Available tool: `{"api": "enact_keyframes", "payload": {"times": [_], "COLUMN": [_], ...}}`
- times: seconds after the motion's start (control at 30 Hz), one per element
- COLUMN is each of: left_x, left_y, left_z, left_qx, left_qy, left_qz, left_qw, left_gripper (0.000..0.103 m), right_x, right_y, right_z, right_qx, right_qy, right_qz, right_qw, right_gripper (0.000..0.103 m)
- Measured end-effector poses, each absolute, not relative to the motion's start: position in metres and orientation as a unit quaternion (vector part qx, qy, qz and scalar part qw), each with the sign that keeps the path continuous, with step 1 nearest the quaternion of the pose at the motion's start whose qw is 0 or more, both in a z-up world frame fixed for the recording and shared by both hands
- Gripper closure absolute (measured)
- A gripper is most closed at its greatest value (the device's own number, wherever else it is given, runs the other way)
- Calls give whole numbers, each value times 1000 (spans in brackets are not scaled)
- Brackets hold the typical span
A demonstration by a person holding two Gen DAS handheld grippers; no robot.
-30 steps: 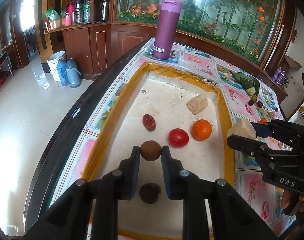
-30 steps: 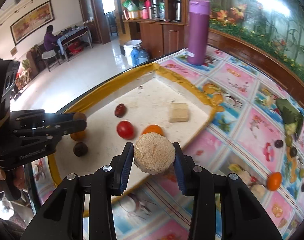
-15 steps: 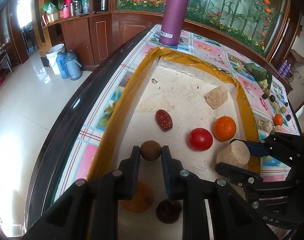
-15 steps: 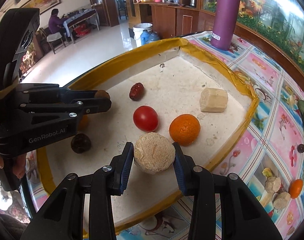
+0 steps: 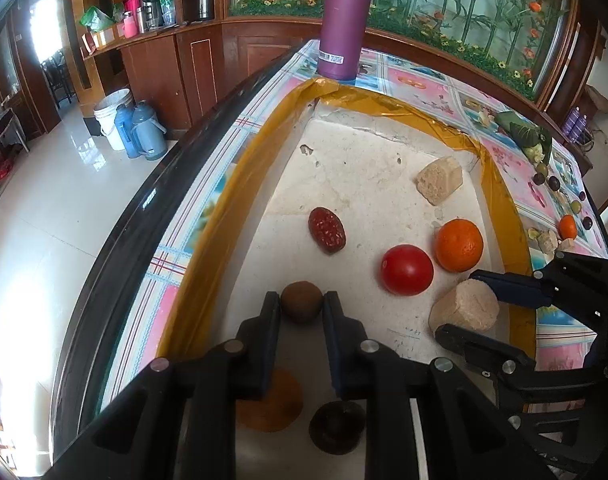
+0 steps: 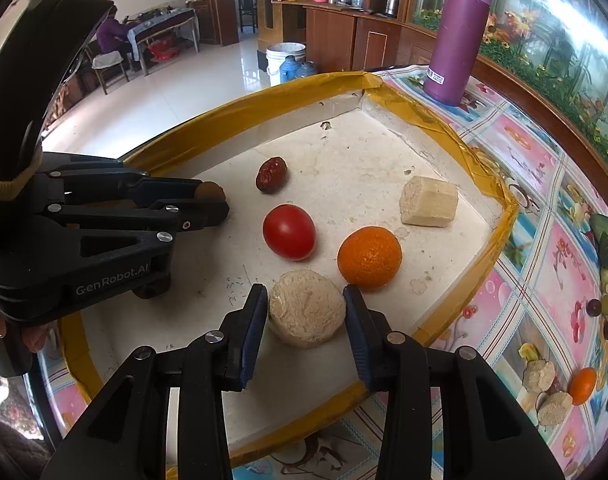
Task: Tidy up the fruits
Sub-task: 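Open the right gripper to release the cake while the left releases the brown ball into the tray, then move both grippers back over the remaining foods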
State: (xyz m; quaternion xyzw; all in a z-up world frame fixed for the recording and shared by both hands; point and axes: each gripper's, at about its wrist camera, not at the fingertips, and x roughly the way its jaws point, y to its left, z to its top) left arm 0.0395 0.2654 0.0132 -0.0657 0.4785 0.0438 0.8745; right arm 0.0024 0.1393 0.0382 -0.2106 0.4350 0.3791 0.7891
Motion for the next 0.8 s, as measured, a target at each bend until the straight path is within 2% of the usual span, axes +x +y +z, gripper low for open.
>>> {"api": "enact_keyframes", "payload": {"times": [0.13, 0.23, 0.3, 0.57, 0.7, 0.8], "left_x": [35, 29, 25, 6, -1, -3], "left_y": [265, 263, 261, 251, 238, 227], "left_z": [15, 19, 23, 42, 52, 55], "left_qx": [-64, -66, -60, -48, -36, -32], "left_qy": [476, 471, 464, 434, 420, 417], "left_qz": [47, 49, 57, 80, 81, 75], "left_qw": [876, 878, 882, 896, 903, 905], "left_gripper": [77, 68, 55, 38, 36, 36], "right_x": [-1, -6, -11, -34, -42, -44], "right_y": [135, 129, 125, 102, 82, 64], "right_z": [41, 44, 47, 67, 73, 75], "right_qx": [-208, -202, -199, -178, -165, -158], "right_qy": [434, 434, 432, 415, 412, 413], "right_qz": [378, 378, 378, 373, 355, 337], "right_qw": [791, 792, 794, 811, 823, 831], "right_gripper": [64, 62, 62, 57, 48, 47]}}
